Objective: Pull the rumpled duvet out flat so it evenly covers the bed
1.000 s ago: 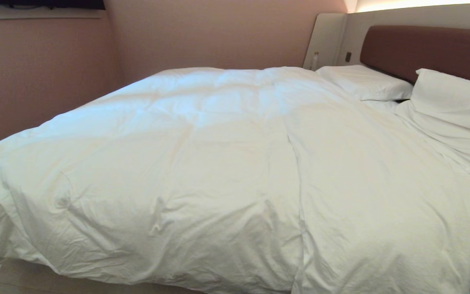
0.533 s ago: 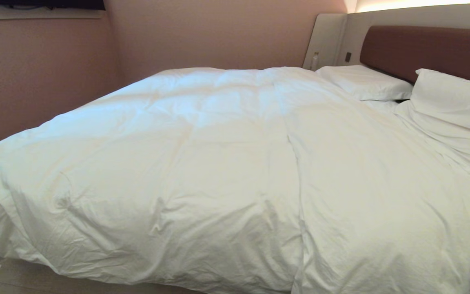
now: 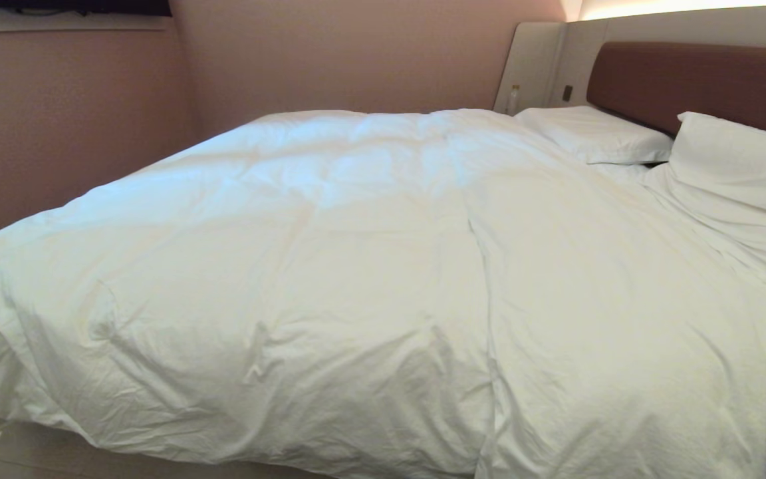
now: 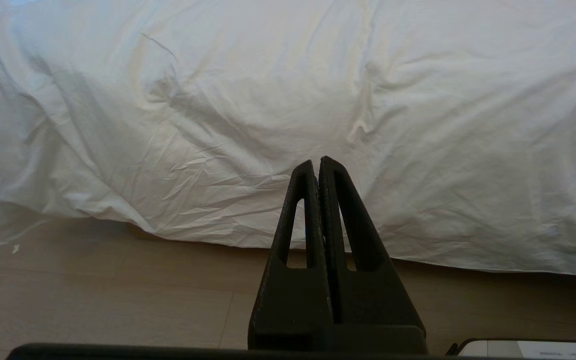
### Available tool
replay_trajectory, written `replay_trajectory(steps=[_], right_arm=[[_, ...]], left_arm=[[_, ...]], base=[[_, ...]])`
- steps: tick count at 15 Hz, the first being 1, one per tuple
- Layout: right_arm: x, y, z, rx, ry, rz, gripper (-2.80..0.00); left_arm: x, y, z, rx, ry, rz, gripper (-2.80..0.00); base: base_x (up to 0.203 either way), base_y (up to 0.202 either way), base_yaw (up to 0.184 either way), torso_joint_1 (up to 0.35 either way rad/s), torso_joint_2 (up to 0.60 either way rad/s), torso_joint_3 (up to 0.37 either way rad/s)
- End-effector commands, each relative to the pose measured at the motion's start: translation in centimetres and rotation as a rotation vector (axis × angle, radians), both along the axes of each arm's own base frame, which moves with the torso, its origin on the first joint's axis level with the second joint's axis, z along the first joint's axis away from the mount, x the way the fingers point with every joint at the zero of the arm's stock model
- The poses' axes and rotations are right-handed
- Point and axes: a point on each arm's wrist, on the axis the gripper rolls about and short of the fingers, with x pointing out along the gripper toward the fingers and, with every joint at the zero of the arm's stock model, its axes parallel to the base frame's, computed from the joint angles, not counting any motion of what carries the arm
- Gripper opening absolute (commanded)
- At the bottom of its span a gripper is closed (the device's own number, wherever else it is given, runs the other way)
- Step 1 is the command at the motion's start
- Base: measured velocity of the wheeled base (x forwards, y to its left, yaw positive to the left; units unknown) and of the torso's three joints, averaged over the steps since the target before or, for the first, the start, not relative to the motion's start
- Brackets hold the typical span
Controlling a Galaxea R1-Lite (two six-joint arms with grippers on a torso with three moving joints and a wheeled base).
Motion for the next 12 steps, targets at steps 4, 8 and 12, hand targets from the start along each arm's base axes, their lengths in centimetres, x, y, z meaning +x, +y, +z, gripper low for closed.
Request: replay_trajectory(steps=[4,8,12], right_arm=[[1.3,0.0,-0.8,-0.020,-0.085,-0.003,-2.80],[2.6,0.1,-3.3,-0.069,-0.022,0.022,-2.80],[3.3,0.1,-5.0,-0.076,0.034,0.031,-2.80]], left_arm=[[0.0,0.0,0.0,0.000,0.000,0.001,-2.80],[0.0,0.0,0.0,0.000,0.000,0.001,-2.80],[0.0,0.0,0.0,0.000,0.000,0.001,-2.80]], base=[[0.000,0.000,0.000,0.000,0.00,0.000],[0.000,0.000,0.000,0.000,0.00,0.000],[0.000,0.000,0.000,0.000,0.00,0.000]])
